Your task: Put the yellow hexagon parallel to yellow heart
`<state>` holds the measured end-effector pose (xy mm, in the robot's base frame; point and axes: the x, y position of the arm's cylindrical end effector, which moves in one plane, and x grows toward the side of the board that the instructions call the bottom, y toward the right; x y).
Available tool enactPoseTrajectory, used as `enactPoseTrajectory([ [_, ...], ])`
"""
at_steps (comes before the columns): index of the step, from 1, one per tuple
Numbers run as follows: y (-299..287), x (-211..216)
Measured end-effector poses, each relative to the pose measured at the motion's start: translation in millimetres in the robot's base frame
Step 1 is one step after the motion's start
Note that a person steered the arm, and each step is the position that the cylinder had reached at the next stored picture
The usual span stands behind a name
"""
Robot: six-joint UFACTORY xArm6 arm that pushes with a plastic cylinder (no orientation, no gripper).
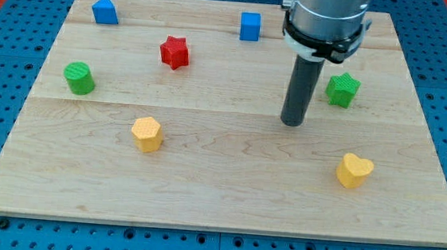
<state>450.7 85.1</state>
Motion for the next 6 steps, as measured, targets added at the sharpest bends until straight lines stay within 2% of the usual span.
enactPoseTrajectory([
  [2,-34,2],
  [3,-34,38],
  [4,-6,61],
  [5,-52,49],
  [6,-128,37],
])
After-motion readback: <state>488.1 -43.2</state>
